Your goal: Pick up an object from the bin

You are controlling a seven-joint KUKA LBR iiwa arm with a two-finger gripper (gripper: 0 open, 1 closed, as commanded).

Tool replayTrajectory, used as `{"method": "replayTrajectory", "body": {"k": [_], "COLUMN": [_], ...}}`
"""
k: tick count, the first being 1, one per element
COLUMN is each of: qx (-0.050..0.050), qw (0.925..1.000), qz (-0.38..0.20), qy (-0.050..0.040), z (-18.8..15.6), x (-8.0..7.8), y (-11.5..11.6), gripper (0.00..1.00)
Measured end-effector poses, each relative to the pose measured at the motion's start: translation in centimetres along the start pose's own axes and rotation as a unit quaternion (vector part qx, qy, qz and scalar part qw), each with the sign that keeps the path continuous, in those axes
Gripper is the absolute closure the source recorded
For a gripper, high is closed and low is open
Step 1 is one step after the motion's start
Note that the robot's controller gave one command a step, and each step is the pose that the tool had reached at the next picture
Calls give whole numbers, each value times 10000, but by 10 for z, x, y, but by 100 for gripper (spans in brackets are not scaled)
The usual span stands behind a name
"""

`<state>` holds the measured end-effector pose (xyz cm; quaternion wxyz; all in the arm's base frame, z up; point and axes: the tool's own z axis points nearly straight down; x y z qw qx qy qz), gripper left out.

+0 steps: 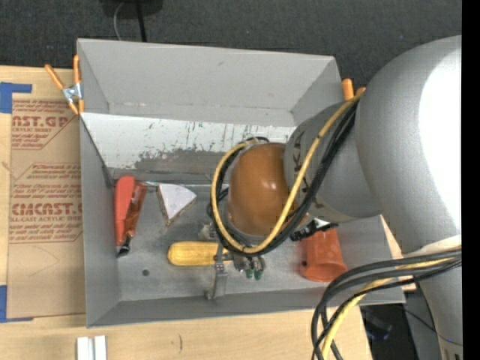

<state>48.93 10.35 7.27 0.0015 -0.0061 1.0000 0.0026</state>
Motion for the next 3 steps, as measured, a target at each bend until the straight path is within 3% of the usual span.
{"method": "replayTrajectory", "body": {"k": [1, 2, 3], "qx": [0, 0, -9], "qw": [10000, 10000, 9997], "qz": [0, 0, 235], "qy": [1, 1, -7], "z": [0, 0, -143], "x": [0, 0, 0], "y": [0, 0, 9], "gripper": [100, 100, 100]}}
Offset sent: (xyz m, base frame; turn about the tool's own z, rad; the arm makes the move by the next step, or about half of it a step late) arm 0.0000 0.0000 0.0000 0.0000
